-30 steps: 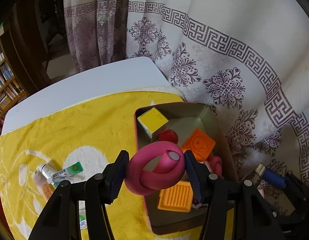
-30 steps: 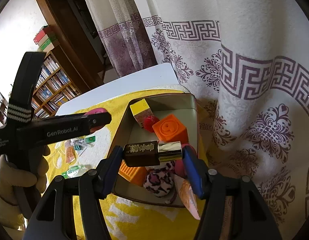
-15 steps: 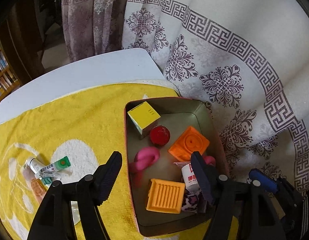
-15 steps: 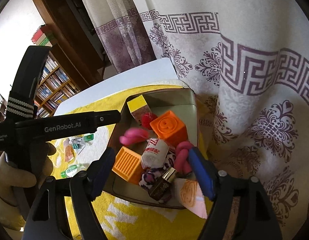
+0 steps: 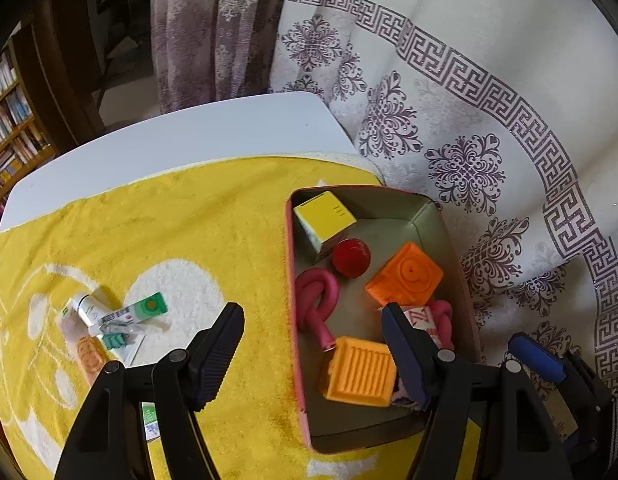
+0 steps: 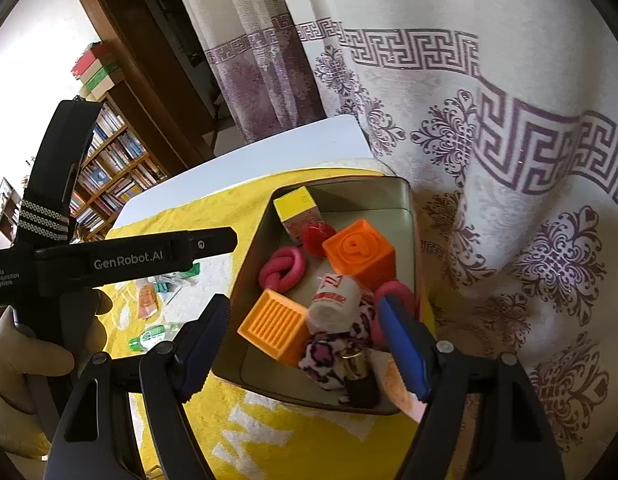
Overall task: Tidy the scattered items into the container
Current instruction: 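Carry the pink hair tie and black lipstick into the tin box and release both, then withdraw both tools from the tin box back toward the remaining items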
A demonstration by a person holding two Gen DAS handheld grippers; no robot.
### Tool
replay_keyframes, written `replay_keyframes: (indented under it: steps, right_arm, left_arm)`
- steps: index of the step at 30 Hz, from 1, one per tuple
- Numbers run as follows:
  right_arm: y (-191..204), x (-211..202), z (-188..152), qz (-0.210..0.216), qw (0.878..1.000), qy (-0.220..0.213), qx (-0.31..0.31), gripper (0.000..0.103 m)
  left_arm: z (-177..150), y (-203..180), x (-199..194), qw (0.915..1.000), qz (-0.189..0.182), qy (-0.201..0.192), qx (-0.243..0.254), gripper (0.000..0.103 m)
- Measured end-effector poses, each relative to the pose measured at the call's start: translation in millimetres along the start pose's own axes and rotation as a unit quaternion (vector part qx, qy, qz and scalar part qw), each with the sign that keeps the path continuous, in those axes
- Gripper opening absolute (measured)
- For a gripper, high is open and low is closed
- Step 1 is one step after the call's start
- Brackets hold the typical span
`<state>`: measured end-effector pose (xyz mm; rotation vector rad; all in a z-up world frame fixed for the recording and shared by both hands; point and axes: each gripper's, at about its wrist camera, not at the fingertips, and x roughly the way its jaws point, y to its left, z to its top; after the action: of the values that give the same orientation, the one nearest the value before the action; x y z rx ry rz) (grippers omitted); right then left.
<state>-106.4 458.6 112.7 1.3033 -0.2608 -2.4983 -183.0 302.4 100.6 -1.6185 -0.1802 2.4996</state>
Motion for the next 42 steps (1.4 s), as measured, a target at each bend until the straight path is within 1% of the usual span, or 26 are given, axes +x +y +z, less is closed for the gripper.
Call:
replay_keyframes:
  steps: [6, 10, 16, 23, 30, 33, 36, 42]
  right_arm:
    - [18, 2, -1, 0.01, 1.0, 0.001, -0.013, 0.079]
    - [34, 5, -3, 0.018, 1.0, 0.002, -0.023, 0.079]
    - [65, 11, -5, 0.035, 0.999, 0.008, -0.04, 0.079]
    - [105, 23, -11, 0.058, 0.996, 0.022, -0.06, 0.079]
    - [145, 50, -26, 0.097, 0.991, 0.068, -0.054, 0.079]
    - [156, 63, -33, 0.107, 0.989, 0.09, -0.045, 0.079]
    - [168, 78, -42, 0.109, 0.987, 0.112, -0.034, 0.079]
    - [188, 99, -54, 0.102, 0.986, 0.133, -0.024, 0.079]
  left_arm:
    - [-9, 22, -11, 0.9998, 0.012, -0.002, -0.017, 0.073]
    - [-17, 43, -20, 0.9993, 0.022, -0.003, -0.031, 0.073]
    - [-32, 86, -36, 0.9973, 0.038, -0.004, -0.062, 0.073]
    - [-52, 143, -57, 0.993, 0.06, -0.008, -0.102, 0.073]
    - [-70, 191, -70, 0.9888, 0.072, -0.005, -0.131, 0.073]
    - [-76, 210, -72, 0.9871, 0.074, 0.0, -0.142, 0.073]
    - [-82, 229, -73, 0.986, 0.075, 0.005, -0.149, 0.073]
    - [-89, 255, -69, 0.9856, 0.073, 0.018, -0.151, 0.073]
